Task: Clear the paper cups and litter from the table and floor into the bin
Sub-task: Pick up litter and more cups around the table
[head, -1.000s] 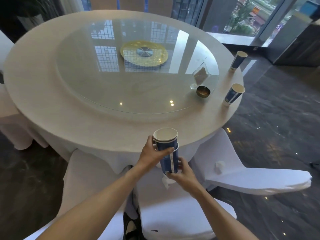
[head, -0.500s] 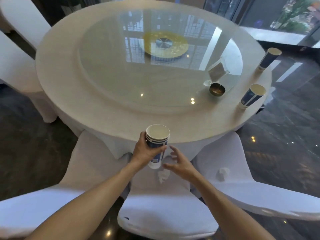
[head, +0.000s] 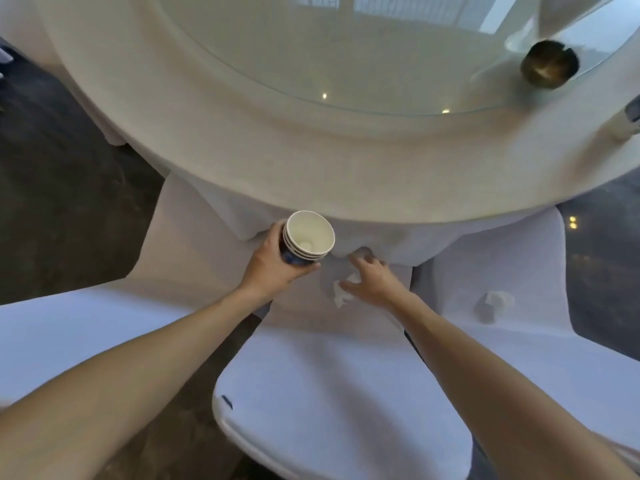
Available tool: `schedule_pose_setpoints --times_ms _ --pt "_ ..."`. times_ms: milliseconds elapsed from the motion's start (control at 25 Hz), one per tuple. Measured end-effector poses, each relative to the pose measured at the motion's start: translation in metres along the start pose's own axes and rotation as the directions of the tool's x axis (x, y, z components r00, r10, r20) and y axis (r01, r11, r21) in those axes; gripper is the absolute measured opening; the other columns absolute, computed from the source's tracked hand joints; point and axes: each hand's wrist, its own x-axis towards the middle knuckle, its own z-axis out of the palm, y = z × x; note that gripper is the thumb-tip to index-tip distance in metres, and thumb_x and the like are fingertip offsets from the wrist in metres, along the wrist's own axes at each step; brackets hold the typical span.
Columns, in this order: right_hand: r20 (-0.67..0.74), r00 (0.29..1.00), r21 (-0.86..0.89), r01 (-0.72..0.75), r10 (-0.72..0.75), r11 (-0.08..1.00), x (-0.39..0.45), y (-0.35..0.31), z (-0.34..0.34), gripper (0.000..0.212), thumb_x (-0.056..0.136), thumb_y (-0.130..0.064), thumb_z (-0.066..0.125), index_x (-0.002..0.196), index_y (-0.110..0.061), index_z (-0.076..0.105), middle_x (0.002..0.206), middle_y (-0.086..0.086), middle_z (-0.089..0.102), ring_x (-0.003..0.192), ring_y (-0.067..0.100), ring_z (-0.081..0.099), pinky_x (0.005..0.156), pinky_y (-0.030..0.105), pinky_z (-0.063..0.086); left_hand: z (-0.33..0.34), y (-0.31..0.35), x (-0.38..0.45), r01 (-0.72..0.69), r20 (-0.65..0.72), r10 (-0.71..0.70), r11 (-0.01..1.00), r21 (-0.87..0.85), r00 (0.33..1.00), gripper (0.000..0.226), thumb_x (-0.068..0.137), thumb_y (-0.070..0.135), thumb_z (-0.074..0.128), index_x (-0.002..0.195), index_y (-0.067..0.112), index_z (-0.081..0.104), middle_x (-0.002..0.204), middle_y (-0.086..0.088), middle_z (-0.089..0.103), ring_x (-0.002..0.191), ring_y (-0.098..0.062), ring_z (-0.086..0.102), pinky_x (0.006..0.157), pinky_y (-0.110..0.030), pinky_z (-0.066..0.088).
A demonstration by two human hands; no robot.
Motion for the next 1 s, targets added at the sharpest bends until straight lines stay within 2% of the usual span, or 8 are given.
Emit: schedule_pose_setpoints --times_ms 160,360,440,520,600,720,880,1000 --pt "0.094 0.994 -0.057 -0.057 0.062 0.997 0.069 0.028 0.06 0.076 0.094 -0.052 0.061 0.16 -0.031 0.029 0.161 0.011 0.032 0.145 0.037 0.033 0.114 0.046 0.039 0.034 -0.046 0.035 -0.054 0.026 0.055 0.998 -0.028 0.998 0.088 0.061 0.025 0.101 0.136 0.017 0.056 0.127 0.004 0.069 0.12 -0.019 0.065 0.101 -0.04 0.054" --pt "0.111 0.992 -0.171 -0.04 0.06 0.984 0.122 0.059 0.148 0.072 0.092 -0.043 0.068 0.155 -0.031 0.037 0.165 0.017 0.022 0.142 0.045 0.035 0.108 0.053 0.044 0.068 -0.095 0.037 -0.063 0.017 0.065 0.995 -0.077 0.998 0.083 0.059 0.047 0.093 0.132 0.029 0.058 0.125 0.009 0.072 0.117 -0.014 0.069 0.096 -0.034 0.057" --pt "0.016 1.0 -0.268 0.026 -0.022 0.963 0.121 0.064 0.175 0.056 0.094 -0.026 0.068 0.147 -0.021 0.05 0.156 0.025 0.035 0.129 0.047 0.049 0.093 0.052 0.053 0.074 -0.109 0.034 -0.042 0.049 0.046 0.995 -0.087 0.998 0.084 0.059 0.049 0.091 0.133 0.029 0.058 0.128 0.01 0.072 0.119 -0.013 0.069 0.1 -0.036 0.056" --pt "0.041 0.999 -0.211 0.016 -0.007 0.977 0.109 0.061 0.176 0.037 0.104 -0.021 0.049 0.14 -0.012 0.051 0.14 0.023 0.045 0.116 0.042 0.056 0.089 0.047 0.053 0.074 -0.114 0.027 -0.028 0.096 0.034 0.998 -0.056 0.995 0.088 0.059 0.049 0.091 0.137 0.025 0.058 0.132 0.007 0.071 0.122 -0.014 0.067 0.101 -0.035 0.055" --pt "0.058 0.998 -0.135 -0.016 0.024 0.991 0.093 0.058 0.16 0.03 0.104 -0.015 0.043 0.132 -0.007 0.049 0.127 0.021 0.048 0.107 0.04 0.059 0.086 0.044 0.051 0.069 -0.11 0.015 -0.002 0.134 0.003 1.0 -0.01 0.991 0.087 0.06 0.043 0.094 0.137 0.025 0.058 0.132 0.004 0.071 0.121 -0.015 0.067 0.099 -0.03 0.054" --pt "-0.071 0.989 0.056 -0.123 0.127 0.991 0.064 0.049 0.107 0.027 0.096 -0.003 0.045 0.12 -0.009 0.053 0.119 0.016 0.056 0.095 0.037 0.059 0.074 0.039 0.047 0.06 -0.092 0.001 0.04 0.197 -0.049 0.998 0.051 0.979 0.085 0.061 0.033 0.098 0.135 0.027 0.058 0.13 0.004 0.07 0.119 -0.015 0.065 0.094 -0.026 0.051" --pt "-0.262 0.925 0.39 -0.159 0.275 0.907 -0.001 0.028 0.019 0.011 0.093 -0.023 0.053 0.102 -0.016 0.052 0.098 0.009 0.067 0.081 0.032 0.063 0.065 0.039 0.05 0.057 -0.05 -0.02 0.072 0.282 -0.102 0.991 0.116 0.954 0.082 0.061 0.025 0.097 0.134 0.023 0.058 0.127 0.002 0.07 0.12 -0.019 0.066 0.093 -0.03 0.052" --pt "-0.363 0.894 0.455 -0.077 0.264 0.887 -0.058 0.005 -0.041 0.016 0.095 -0.028 0.057 0.101 -0.013 0.055 0.095 0.003 0.064 0.086 0.03 0.061 0.07 0.038 0.046 0.055 -0.004 -0.038 0.05 0.32 -0.082 0.993 0.107 0.944 0.082 0.056 0.034 0.094 0.129 0.029 0.056 0.121 0.007 0.071 0.116 -0.02 0.067 0.094 -0.042 0.057"
